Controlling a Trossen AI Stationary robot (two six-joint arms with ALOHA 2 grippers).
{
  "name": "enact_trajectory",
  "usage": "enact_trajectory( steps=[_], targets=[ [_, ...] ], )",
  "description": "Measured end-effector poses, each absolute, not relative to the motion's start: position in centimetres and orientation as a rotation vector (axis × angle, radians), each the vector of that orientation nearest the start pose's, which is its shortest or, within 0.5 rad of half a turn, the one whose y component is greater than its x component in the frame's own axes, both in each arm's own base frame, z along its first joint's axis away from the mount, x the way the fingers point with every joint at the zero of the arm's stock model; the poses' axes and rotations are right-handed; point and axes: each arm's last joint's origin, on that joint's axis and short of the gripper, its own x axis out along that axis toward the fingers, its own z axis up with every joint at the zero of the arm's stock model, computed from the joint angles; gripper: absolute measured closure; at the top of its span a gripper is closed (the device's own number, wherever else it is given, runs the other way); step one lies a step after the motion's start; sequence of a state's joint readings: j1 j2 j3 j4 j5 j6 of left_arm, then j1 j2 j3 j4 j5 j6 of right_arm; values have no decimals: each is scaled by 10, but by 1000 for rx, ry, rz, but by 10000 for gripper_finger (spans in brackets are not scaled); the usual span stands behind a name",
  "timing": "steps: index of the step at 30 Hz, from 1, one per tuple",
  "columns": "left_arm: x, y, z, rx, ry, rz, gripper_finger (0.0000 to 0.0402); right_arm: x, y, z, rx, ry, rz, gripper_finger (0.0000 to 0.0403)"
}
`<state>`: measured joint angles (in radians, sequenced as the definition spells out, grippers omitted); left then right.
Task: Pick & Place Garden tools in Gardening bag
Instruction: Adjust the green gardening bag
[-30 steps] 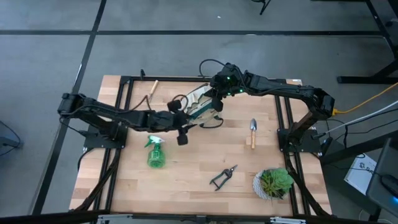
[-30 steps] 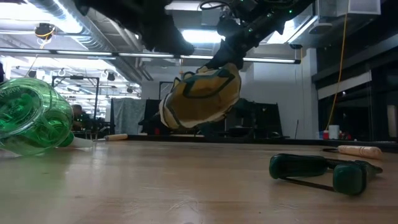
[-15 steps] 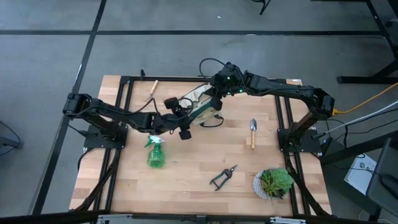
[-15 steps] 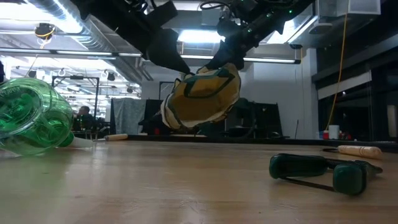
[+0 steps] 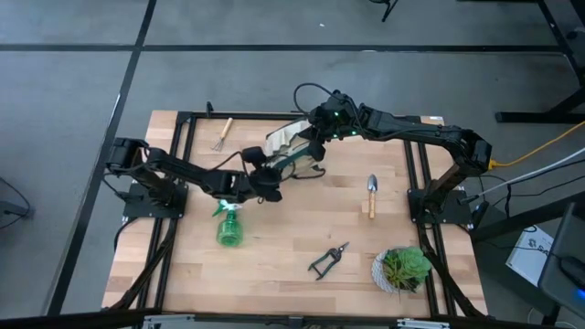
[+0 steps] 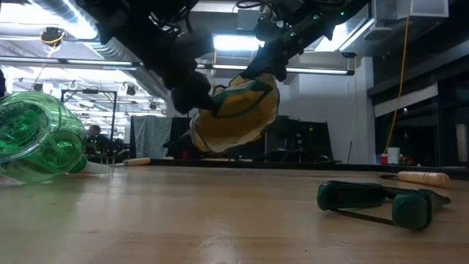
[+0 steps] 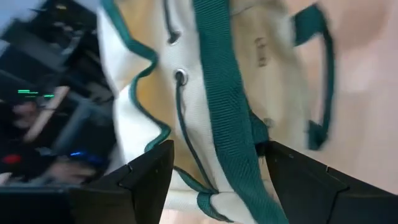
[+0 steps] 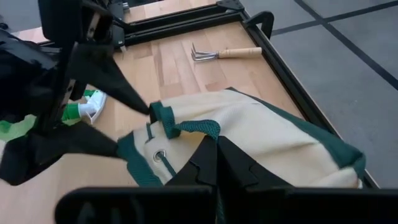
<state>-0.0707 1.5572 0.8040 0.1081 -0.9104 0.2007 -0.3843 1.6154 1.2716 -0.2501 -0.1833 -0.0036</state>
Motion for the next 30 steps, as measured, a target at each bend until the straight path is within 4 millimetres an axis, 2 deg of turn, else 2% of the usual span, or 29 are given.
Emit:
enact_trajectory(
  steps=[10,13,18,25,30],
  targets=[
    [304,5,194,526,664,857,152,337,-131,286,191,580,-201,403],
    [306,5,197,523,640,862,168,336,-130,285,196,597,-201,403],
    [308,6,199,523,619,854,238,336,-130,284,200,609,-201,403],
    [308,8,200,462,596,830,377,335,-130,284,199,615,-197,403],
    [303,11,210,372,555,804,395,335,-130,283,142,626,-177,393]
  ],
)
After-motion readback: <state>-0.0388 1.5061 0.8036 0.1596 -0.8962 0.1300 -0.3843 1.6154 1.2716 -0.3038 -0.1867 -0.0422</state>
